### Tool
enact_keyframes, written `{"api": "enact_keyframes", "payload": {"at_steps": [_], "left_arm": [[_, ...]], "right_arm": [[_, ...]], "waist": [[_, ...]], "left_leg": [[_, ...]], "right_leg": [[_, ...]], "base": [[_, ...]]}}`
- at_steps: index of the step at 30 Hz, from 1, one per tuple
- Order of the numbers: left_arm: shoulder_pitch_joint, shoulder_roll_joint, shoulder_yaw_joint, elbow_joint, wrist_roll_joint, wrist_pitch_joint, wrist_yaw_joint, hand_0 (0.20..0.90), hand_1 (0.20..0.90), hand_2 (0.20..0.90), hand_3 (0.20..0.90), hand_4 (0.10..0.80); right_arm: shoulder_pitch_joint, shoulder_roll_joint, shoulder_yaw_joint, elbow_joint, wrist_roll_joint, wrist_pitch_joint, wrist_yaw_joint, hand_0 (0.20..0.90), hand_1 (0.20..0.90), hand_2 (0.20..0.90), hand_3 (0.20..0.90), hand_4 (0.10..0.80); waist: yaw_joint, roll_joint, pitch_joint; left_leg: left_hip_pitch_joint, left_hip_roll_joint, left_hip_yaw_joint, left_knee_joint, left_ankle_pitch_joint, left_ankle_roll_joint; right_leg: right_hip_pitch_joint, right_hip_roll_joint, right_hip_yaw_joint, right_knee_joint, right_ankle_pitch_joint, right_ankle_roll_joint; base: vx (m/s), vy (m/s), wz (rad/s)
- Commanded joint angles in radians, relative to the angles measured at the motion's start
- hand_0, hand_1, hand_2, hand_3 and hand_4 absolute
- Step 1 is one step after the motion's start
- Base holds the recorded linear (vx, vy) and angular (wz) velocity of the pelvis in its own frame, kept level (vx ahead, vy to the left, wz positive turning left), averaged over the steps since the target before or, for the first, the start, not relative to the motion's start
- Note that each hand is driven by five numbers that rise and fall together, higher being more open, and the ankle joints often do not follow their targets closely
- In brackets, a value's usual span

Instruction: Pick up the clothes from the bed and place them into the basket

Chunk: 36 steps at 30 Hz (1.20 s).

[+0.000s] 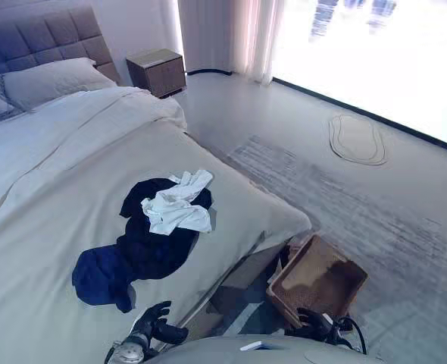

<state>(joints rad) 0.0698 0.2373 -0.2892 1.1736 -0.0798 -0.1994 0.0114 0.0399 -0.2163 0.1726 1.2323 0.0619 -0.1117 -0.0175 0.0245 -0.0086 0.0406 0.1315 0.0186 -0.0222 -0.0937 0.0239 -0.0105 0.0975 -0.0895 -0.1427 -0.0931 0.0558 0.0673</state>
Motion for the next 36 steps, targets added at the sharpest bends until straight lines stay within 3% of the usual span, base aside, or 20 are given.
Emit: {"api": "enact_keyframes", "payload": {"at_steps": [1, 8, 13, 19, 21, 23, 25, 27, 28, 30, 33, 34, 36], "left_arm": [[-0.078, -0.013, -0.01, 0.009, -0.006, -0.035, -0.022, 0.9, 0.9, 0.9, 0.9, 0.8], [-0.083, -0.007, -0.008, 0.019, 0.022, -0.013, 0.013, 0.9, 0.9, 0.9, 0.9, 0.8], [-0.083, -0.007, -0.008, 0.036, 0.05, -0.007, 0.037, 0.9, 0.9, 0.9, 0.9, 0.8], [-0.078, -0.01, -0.009, 0.043, 0.067, -0.008, 0.055, 0.9, 0.9, 0.9, 0.9, 0.8], [-0.08, -0.007, -0.012, 0.037, 0.066, -0.005, 0.052, 0.9, 0.9, 0.9, 0.9, 0.8], [-0.069, -0.009, -0.008, 0.035, 0.061, -0.01, 0.056, 0.9, 0.9, 0.9, 0.9, 0.8], [-0.056, -0.016, -0.006, 0.04, 0.064, -0.022, 0.065, 0.9, 0.9, 0.9, 0.9, 0.8], [-0.038, -0.03, -0.022, 0.038, 0.066, -0.032, 0.085, 0.9, 0.9, 0.9, 0.9, 0.8], [-0.033, -0.03, -0.029, 0.035, 0.064, -0.036, 0.089, 0.9, 0.9, 0.9, 0.9, 0.8], [-0.03, -0.03, -0.049, 0.014, 0.052, -0.027, 0.098, 0.9, 0.9, 0.9, 0.9, 0.8], [-0.031, -0.022, -0.069, 0.002, 0.044, -0.027, 0.102, 0.9, 0.9, 0.9, 0.9, 0.8], [-0.027, -0.013, -0.077, -0.021, 0.046, -0.02, 0.104, 0.9, 0.9, 0.9, 0.9, 0.8], [-0.023, -0.002, -0.077, -0.037, 0.046, -0.017, 0.103, 0.9, 0.9, 0.9, 0.9, 0.8]], "right_arm": [[-0.068, 0.001, 0.018, 0.002, 0.038, 0.012, 0.027, 0.9, 0.9, 0.9, 0.9, 0.8], [-0.068, 0.011, 0.025, -0.008, 0.118, 0.088, 0.095, 0.9, 0.9, 0.9, 0.9, 0.8], [-0.062, 0.026, 0.003, 0.01, 0.225, 0.143, 0.221, 0.9, 0.9, 0.9, 0.9, 0.8], [-0.062, 0.027, -0.058, 0.029, 0.352, 0.15, 0.185, 0.9, 0.9, 0.9, 0.9, 0.8], [-0.072, 0.026, -0.11, 0.018, 0.58, 0.143, 0.167, 0.9, 0.9, 0.9, 0.9, 0.8], [-0.088, 0.031, -0.211, -0.052, 0.817, 0.197, 0.12, 0.9, 0.9, 0.9, 0.9, 0.8], [-0.094, 0.04, -0.265, -0.102, 0.93, 0.176, 0.124, 0.9, 0.9, 0.9, 0.9, 0.8], [-0.111, 0.05, -0.243, -0.207, 0.806, 0.005, 0.103, 0.9, 0.9, 0.9, 0.9, 0.8], [-0.122, 0.038, -0.192, -0.276, 0.654, -0.088, 0.009, 0.9, 0.9, 0.9, 0.9, 0.8], [-0.172, -0.005, -0.106, -0.393, 0.397, -0.15, -0.158, 0.9, 0.9, 0.9, 0.9, 0.8], [-0.241, -0.085, -0.01, -0.489, 0.024, -0.155, -0.342, 0.9, 0.9, 0.9, 0.9, 0.8], [-0.304, -0.173, 0.056, -0.603, -0.1, -0.069, -0.388, 0.9, 0.9, 0.9, 0.9, 0.8], [-0.362, -0.242, 0.103, -0.685, -0.24, -0.006, -0.401, 0.9, 0.9, 0.9, 0.9, 0.8]], "waist": [[0.01, -0.017, 0.061], [0.01, -0.026, 0.064], [0.01, -0.028, 0.064], [0.01, -0.025, 0.062], [0.013, -0.025, 0.063], [0.011, -0.023, 0.065], [0.012, -0.022, 0.067], [0.02, -0.02, 0.072], [0.025, -0.02, 0.076], [0.041, -0.022, 0.086], [0.064, -0.029, 0.099], [0.083, -0.035, 0.108], [0.099, -0.042, 0.118]], "left_leg": [[0.02, -0.033, 0.039, 0.018, -0.066, 0.028], [0.022, -0.033, 0.039, 0.021, -0.067, 0.03], [0.023, -0.033, 0.039, 0.022, -0.066, 0.03], [0.024, -0.033, 0.039, 0.026, -0.066, 0.029], [0.025, -0.033, 0.037, 0.033, -0.068, 0.029], [0.032, -0.033, 0.036, 0.034, -0.072, 0.029], [0.038, -0.032, 0.037, 0.034, -0.075, 0.029], [0.033, -0.033, 0.033, 0.041, -0.078, 0.028], [0.028, -0.035, 0.03, 0.047, -0.079, 0.028], [0.012, -0.039, 0.02, 0.058, -0.08, 0.03], [-0.003, -0.045, 0.0, 0.064, -0.079, 0.03], [-0.015, -0.048, -0.011, 0.067, -0.078, 0.03], [-0.029, -0.052, -0.023, 0.072, -0.076, 0.03]], "right_leg": [[0.022, 0.009, 0.001, 0.066, -0.049, 0.008], [0.023, 0.013, 0.008, 0.068, -0.05, 0.005], [0.026, 0.016, 0.012, 0.064, -0.048, 0.003], [0.026, 0.02, 0.015, 0.067, -0.049, 0.001], [0.027, 0.02, 0.015, 0.072, -0.051, -0.001], [0.034, 0.022, 0.018, 0.072, -0.053, -0.002], [0.039, 0.024, 0.022, 0.069, -0.052, -0.002], [0.04, 0.021, 0.02, 0.062, -0.046, -0.005], [0.037, 0.018, 0.017, 0.063, -0.044, -0.006], [0.029, 0.012, 0.01, 0.064, -0.043, -0.008], [0.022, 0.006, -0.003, 0.067, -0.043, -0.008], [0.017, -0.001, -0.014, 0.068, -0.042, -0.004], [0.009, -0.009, -0.025, 0.072, -0.041, 0.0]], "base": [[0.0, 0.0, 0.0], [0.001, -0.005, 0.0], [0.0, 0.0, 0.0], [0.002, -0.004, -0.01], [0.0, 0.0, 0.0], [0.061, 0.004, -0.02], [0.059, 0.018, -0.05], [0.022, 0.031, -0.07], [-0.014, 0.047, -0.02], [-0.03, 0.048, 0.02], [-0.022, 0.042, 0.06], [-0.022, 0.057, 0.21], [-0.016, 0.067, 0.34]]}}
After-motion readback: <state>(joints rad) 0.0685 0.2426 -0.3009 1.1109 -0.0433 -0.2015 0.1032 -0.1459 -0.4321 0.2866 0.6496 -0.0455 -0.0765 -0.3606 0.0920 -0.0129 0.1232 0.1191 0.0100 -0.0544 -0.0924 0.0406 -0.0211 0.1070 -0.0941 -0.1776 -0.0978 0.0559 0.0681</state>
